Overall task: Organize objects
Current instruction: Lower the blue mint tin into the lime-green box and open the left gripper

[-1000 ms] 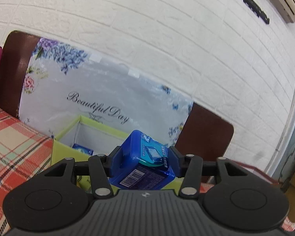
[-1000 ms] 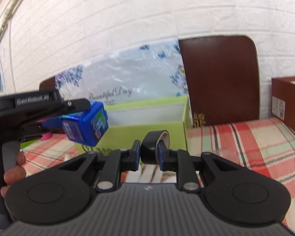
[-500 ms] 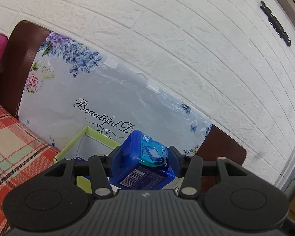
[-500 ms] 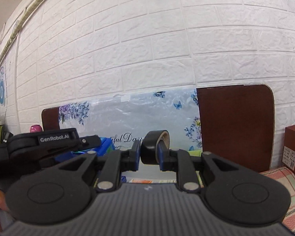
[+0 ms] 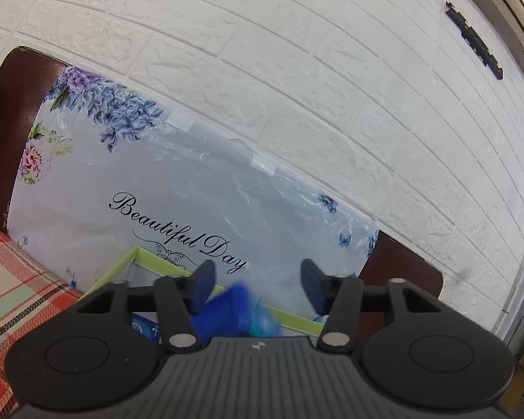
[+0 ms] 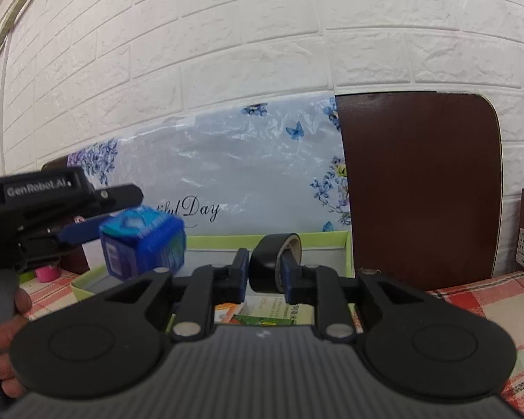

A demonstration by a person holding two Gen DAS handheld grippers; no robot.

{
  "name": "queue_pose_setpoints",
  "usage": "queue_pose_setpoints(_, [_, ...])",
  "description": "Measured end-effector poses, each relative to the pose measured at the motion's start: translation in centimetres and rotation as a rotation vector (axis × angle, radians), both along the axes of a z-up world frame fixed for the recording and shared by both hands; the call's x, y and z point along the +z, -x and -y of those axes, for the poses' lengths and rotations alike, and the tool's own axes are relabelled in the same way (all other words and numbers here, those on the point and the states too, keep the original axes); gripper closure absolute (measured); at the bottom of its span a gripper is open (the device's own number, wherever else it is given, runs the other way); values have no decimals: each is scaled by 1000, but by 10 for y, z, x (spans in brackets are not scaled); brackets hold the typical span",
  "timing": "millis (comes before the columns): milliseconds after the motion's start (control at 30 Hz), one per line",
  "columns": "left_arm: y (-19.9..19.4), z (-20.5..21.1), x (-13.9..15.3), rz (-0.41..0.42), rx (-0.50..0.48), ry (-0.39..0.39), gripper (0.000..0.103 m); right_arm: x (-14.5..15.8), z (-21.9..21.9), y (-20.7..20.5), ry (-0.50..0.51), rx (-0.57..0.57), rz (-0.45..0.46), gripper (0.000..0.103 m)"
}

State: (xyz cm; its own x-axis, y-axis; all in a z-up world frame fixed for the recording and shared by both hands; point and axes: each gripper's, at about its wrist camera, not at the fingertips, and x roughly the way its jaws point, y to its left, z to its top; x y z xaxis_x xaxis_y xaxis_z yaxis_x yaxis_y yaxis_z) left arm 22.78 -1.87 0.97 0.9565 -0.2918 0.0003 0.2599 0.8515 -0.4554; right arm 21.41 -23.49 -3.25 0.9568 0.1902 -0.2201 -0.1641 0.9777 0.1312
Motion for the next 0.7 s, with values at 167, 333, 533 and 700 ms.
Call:
queue_pose_setpoints(167, [9,6,6,23,32,-61,0,-1,6,7,-17,-31,29,20])
queue_pose_setpoints(333, [7,4,5,-35,15,-52,0,-3,9,11,-20,-49,17,1])
queue_pose_setpoints(533, [6,-3,4,-73,20,-22,0,-4,7,11,-20,-33,-1,0])
queue_pose_setpoints(700, [7,-2,4,-109,2,-20,0,0,6,16,-12,-25,6,0])
